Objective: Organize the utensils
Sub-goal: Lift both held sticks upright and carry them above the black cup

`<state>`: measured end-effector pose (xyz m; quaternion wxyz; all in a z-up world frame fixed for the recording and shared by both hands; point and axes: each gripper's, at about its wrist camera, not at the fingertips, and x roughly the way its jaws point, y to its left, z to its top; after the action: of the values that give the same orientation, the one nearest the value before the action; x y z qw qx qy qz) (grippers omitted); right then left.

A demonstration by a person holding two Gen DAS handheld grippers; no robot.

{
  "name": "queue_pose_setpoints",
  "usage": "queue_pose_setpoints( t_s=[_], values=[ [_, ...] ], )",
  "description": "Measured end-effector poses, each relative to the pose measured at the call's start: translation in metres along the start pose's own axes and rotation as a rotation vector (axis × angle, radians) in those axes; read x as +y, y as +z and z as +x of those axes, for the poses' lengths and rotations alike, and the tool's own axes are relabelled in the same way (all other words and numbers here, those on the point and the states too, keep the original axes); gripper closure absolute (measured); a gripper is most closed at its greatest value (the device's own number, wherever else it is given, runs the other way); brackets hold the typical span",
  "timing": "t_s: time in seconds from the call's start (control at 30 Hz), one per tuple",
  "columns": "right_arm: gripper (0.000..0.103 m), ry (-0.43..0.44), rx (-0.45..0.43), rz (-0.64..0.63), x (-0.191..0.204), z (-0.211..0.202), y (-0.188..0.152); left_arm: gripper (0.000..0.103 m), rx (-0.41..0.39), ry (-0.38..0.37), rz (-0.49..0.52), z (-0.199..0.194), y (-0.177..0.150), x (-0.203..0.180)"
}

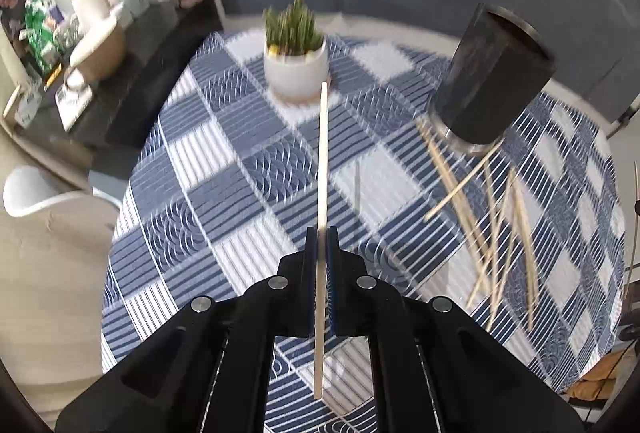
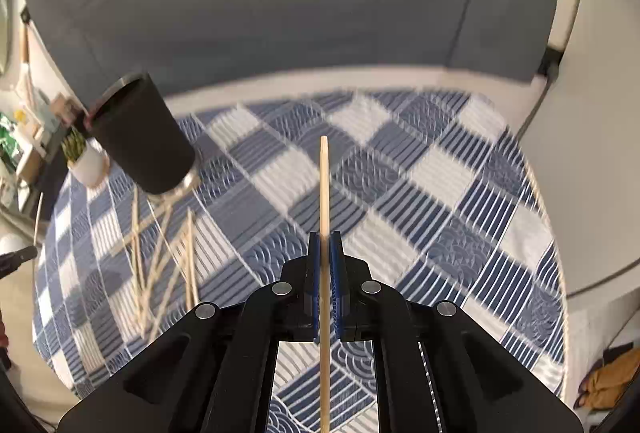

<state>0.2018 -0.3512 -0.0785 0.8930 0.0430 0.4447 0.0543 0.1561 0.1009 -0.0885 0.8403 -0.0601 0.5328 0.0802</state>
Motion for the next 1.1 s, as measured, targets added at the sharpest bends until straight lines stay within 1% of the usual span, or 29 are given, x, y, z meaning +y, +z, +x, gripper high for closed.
queue_pose_setpoints(
  t_s=[0.07, 0.23, 0.33, 0.43, 0.47, 0.53, 0.63, 0.83, 0.9, 0.93, 0.97, 1.1],
  values=[
    [0.098, 0.004, -0.037, -0.001, 0.003, -0.012, 0.012, 0.098, -0.047, 0.0, 0.022, -0.016, 0.013, -0.005],
    [0.098, 0.017, -0.123, -0.006, 0.015, -0.037, 0.033, 0.098, -0.132, -0.009, 0.058, -0.041, 0.042, -0.02],
    [0.098, 0.021, -0.165, -0.036, 0.028, -0.047, 0.043, 0.098, -0.187, -0.047, 0.051, -0.06, 0.062, -0.032],
    [0.098, 0.049, -0.191, -0.052, 0.043, -0.053, 0.051, 0.098, -0.228, -0.07, 0.075, -0.074, 0.076, -0.047],
    [0.098, 0.069, -0.212, -0.058, 0.048, -0.057, 0.055, 0.098, -0.241, -0.086, 0.085, -0.078, 0.081, -0.053],
    [0.098, 0.077, -0.249, -0.066, 0.056, -0.062, 0.06, 0.098, -0.256, -0.138, 0.093, -0.086, 0.09, -0.062],
    [0.098, 0.121, -0.308, -0.072, 0.068, -0.072, 0.072, 0.098, -0.298, -0.182, 0.124, -0.1, 0.105, -0.079],
    [0.098, 0.181, -0.419, -0.103, 0.097, -0.091, 0.099, 0.098, -0.358, -0.264, 0.151, -0.115, 0.128, -0.099],
    [0.098, 0.16, -0.449, -0.127, 0.111, -0.093, 0.111, 0.098, -0.359, -0.311, 0.149, -0.116, 0.136, -0.102],
    [0.098, 0.143, -0.466, -0.144, 0.119, -0.094, 0.118, 0.098, -0.36, -0.316, 0.151, -0.117, 0.138, -0.103],
    [0.098, 0.137, -0.48, -0.152, 0.125, -0.095, 0.122, 0.098, -0.354, -0.342, 0.158, -0.116, 0.141, -0.105],
    [0.098, 0.177, -0.531, -0.155, 0.144, -0.097, 0.144, 0.098, -0.363, -0.388, 0.175, -0.11, 0.157, -0.108]
  ],
)
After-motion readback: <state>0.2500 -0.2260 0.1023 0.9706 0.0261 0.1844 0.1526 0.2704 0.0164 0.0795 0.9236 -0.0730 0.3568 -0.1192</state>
